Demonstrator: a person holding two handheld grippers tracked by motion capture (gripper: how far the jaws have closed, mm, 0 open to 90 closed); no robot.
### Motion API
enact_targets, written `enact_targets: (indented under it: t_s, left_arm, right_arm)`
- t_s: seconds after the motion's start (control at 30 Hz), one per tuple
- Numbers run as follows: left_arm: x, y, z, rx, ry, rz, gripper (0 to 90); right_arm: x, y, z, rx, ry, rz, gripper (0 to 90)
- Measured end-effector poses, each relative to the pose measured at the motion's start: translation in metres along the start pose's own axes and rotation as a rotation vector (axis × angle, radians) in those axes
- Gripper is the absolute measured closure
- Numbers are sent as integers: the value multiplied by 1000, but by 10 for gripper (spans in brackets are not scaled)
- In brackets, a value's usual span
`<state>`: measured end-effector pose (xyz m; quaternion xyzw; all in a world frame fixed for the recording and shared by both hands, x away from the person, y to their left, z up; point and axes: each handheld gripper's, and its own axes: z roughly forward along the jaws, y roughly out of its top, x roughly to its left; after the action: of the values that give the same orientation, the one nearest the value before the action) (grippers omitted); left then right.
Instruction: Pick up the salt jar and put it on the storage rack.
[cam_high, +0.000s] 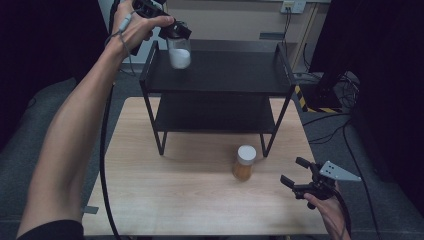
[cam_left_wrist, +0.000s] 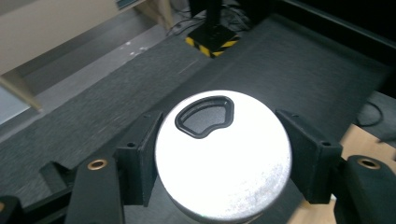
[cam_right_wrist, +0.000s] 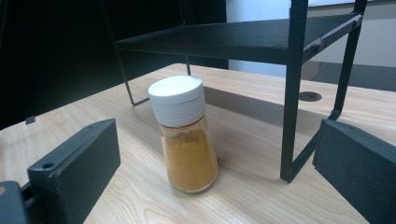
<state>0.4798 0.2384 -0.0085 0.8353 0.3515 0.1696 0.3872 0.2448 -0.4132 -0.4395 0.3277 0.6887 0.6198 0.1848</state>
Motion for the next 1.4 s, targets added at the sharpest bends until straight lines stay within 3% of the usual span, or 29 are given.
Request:
enact_targets:
  t_s: [0.1, 0.33, 0.67, 0.9, 0.93, 0.97, 1.0, 1.03, 1.1, 1.17, 1.4]
  left_arm:
    - [2, 1, 7, -5, 22, -30, 337]
    - [6, 0, 18, 4, 55, -38, 336]
    - [16, -12, 29, 23, 35, -60, 336]
    - [18, -21, 31, -5, 22, -25, 332]
    - [21, -21, 32, -10, 2, -28, 304]
    - [19, -21, 32, -13, 10, -25, 240]
    - [12, -25, 30, -41, 53, -8, 156]
    - [10, -28, 28, -76, 59, -11, 124]
    - [14, -33, 23, -121, 36, -37, 110]
    - [9, -35, 17, -169, 61, -29, 96]
    - [0, -32, -7, -258, 36, -56, 75]
  right_arm:
    - [0, 0, -1, 0, -2, 0, 10]
    - [-1, -1, -3, -6, -7, 7, 11]
    - [-2, -1, -2, 0, -6, 13, 11]
    - [-2, -1, -2, 1, -8, 16, 11]
    - [-2, -1, -2, 0, -7, 16, 11]
    - [-2, -2, -2, -1, -7, 17, 11]
    - [-2, -1, -2, -1, -7, 17, 10]
    - [-2, -2, -2, 0, -7, 17, 10]
    - [-2, -2, -2, 1, -6, 16, 11]
    - [-2, -1, -2, 1, -5, 16, 10]
    - [-1, -1, -1, 1, -4, 18, 11]
